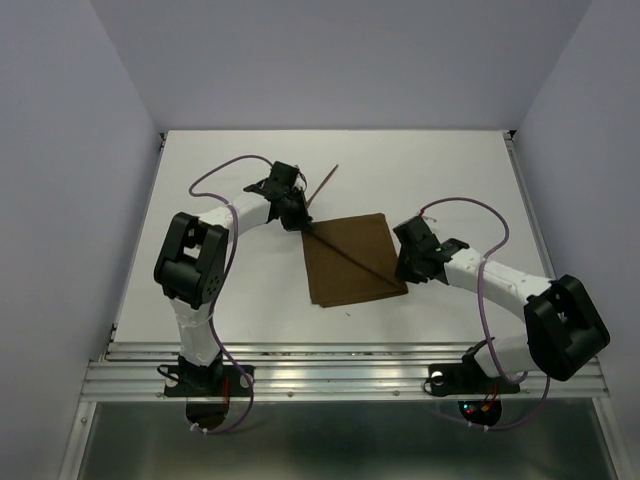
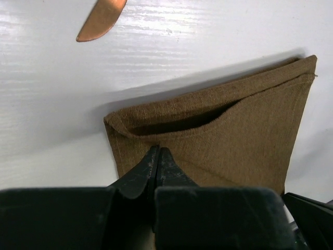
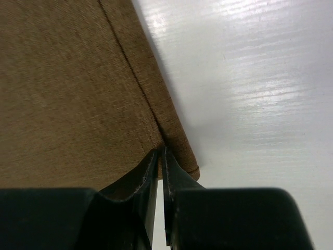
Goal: Fold the napkin into a case and place the utensils inside
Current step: Smooth out the upper triangle-folded napkin at the center of the board.
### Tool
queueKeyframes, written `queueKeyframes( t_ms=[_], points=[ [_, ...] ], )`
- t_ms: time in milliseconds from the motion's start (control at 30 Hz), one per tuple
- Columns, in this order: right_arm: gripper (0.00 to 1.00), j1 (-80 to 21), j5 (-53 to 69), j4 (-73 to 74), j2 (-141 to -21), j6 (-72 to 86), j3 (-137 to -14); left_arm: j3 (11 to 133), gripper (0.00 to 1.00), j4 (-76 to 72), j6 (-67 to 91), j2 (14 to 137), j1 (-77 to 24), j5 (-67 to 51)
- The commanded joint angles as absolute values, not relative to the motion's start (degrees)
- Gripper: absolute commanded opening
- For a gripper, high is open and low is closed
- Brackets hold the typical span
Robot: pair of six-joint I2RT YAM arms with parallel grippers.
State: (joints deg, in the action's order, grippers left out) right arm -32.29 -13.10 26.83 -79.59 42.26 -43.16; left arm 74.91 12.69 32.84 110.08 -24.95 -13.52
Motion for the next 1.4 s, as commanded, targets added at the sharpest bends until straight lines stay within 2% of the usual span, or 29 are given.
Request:
queueKeyframes(
  t_ms=[0,267,733,1100,1367],
  points=[
    [0.13,-32.08,-13.63,27.16,-76.2,42.19,-46.93,72.78,0.01,13.01,32.78,102.93,-25.66,-12.22],
    [0.13,-33.22,-13.18,26.72,-78.22,42.36,-49.22,72.95,0.01,13.18,33.57,102.83,-28.38,-11.69],
    [0.13,-33.22,-14.06,22.33,-83.49,42.45,-44.74,80.51,0.0,13.97,30.67,114.87,-28.83,-9.14],
    [0.14,-33.75,-15.38,23.73,-78.93,42.19,-45.87,80.16,0.01,15.03,30.23,109.26,-28.83,-7.38],
    [0.14,-34.28,-13.89,23.2,-80.33,42.01,-49.65,79.1,0.01,15.2,30.24,107.14,-28.83,-6.77]
  ],
)
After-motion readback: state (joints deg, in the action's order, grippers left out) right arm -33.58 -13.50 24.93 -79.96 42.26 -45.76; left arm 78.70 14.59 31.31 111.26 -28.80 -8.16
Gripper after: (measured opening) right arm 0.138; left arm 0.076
